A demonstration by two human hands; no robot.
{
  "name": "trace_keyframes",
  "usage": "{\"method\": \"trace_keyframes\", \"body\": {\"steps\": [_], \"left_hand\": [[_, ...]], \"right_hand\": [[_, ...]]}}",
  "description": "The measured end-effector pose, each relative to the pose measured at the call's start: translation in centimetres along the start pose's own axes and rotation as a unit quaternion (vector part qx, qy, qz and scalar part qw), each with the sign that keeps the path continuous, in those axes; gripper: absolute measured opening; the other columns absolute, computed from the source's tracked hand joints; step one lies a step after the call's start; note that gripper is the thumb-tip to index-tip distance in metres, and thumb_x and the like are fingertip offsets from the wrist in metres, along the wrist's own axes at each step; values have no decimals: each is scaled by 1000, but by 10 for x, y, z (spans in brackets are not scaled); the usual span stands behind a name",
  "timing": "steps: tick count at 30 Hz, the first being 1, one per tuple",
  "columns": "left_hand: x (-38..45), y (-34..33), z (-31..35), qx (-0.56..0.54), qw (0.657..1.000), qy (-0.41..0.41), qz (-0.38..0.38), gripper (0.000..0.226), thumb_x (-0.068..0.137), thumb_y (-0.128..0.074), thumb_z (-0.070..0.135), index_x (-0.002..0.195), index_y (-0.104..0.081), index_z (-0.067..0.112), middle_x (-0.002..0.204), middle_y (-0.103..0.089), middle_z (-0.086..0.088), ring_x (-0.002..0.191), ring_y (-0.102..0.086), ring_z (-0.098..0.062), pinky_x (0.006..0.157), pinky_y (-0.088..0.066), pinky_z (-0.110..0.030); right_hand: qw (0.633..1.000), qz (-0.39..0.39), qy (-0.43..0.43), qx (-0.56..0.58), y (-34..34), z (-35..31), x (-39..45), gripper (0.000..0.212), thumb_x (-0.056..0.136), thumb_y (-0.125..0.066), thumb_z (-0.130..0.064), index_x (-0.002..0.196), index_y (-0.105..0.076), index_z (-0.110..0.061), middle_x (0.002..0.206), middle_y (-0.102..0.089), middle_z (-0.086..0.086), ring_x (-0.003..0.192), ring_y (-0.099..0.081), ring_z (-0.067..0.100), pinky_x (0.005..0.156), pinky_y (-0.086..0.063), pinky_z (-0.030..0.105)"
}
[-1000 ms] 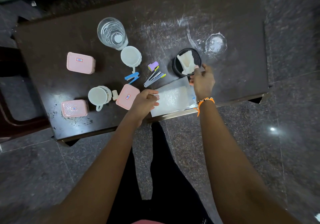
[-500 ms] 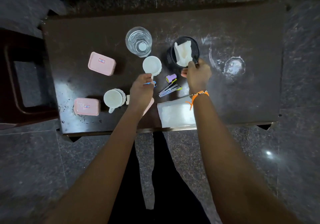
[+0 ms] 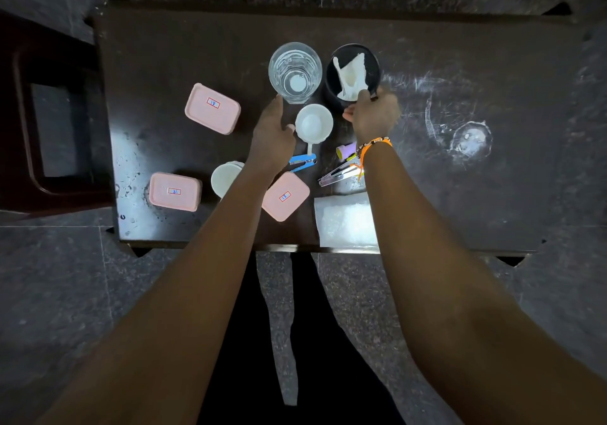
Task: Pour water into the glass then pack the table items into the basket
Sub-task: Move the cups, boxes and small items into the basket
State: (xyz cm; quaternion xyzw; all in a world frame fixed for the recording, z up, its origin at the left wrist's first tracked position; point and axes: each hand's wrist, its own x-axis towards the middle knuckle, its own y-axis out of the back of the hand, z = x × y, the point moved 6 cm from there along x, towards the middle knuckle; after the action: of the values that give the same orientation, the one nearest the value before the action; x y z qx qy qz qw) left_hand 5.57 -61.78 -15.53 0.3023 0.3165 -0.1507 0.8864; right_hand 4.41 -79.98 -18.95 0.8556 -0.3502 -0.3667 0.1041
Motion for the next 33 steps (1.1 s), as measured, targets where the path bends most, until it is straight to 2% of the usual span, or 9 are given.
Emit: {"method": "trace_keyframes", "body": {"steps": [5,9,13,16,18,24,27,30,33], "left_hand": [[0,-5,1,-7,1000,-14,-7,57,96,-42,4,148,-20,12,157,-22,-4,144,-21,-16,108,-15,-15],[2,-5,1,-6,1000,-17,-12,57,96,-42,4,148,-20,11,157,-22,-4,144,-20,-17,112,-16,-21],[1,-5,-1,1,999,-17,-31,56,97,-43,8,148,-21,15,157,-24,-2,144,-22,-19,114,-19,-28],[0,-1,-7,-24,999,1,-27,52,96,-45,13,145,-29,18,153,-31,-2,140,-31,-18,113,-26,-30],[-5,5,-17,-80,997,23,7,43,96,-46,13,138,-41,18,145,-42,0,126,-44,-10,103,-33,-19],[-45,25,-67,-186,976,68,94,20,91,-47,7,100,-64,16,108,-66,-2,92,-55,-9,87,-44,-27],[-68,35,-101,-208,964,112,123,23,88,-48,4,79,-61,21,82,-60,11,82,-54,-12,88,-48,-35],[-88,46,-142,-226,952,158,135,24,90,-48,5,78,-59,22,78,-57,9,76,-53,-12,91,-48,-39],[-99,53,-167,-219,949,179,142,17,90,-47,5,91,-60,16,89,-64,-5,77,-54,-13,90,-48,-38]], "right_hand": [[1000,4,-14,15,-2,3,3,37,91,-42,0,56,-41,-14,50,-53,7,44,-56,15,72,-59,52],[1000,-6,-12,22,-3,1,3,33,94,-40,0,64,-43,-14,52,-52,5,46,-55,14,75,-59,48],[999,-20,-13,23,-4,-4,0,14,96,-41,-4,93,-53,1,57,-52,5,50,-55,14,75,-60,43],[997,-42,-40,52,-4,-2,-3,30,98,-39,-9,124,-48,5,61,-49,7,52,-49,15,60,-56,33],[995,-39,-53,74,-2,3,-13,36,99,-37,-11,133,-40,-2,61,-46,6,53,-45,15,52,-49,25],[996,-50,-66,37,-16,39,-74,11,93,-40,-5,98,-48,-9,58,-45,2,48,-40,12,38,-34,16],[993,-110,-52,-11,-40,56,-108,22,89,-42,-1,79,-54,-17,66,-52,6,60,-47,19,59,-42,28],[986,-156,-31,-56,-65,67,-139,23,87,-44,1,84,-59,-16,83,-56,10,79,-50,23,77,-43,39],[987,-143,-15,-76,-76,69,-154,21,87,-47,0,98,-64,-5,83,-57,7,73,-54,20,72,-45,20]]}}
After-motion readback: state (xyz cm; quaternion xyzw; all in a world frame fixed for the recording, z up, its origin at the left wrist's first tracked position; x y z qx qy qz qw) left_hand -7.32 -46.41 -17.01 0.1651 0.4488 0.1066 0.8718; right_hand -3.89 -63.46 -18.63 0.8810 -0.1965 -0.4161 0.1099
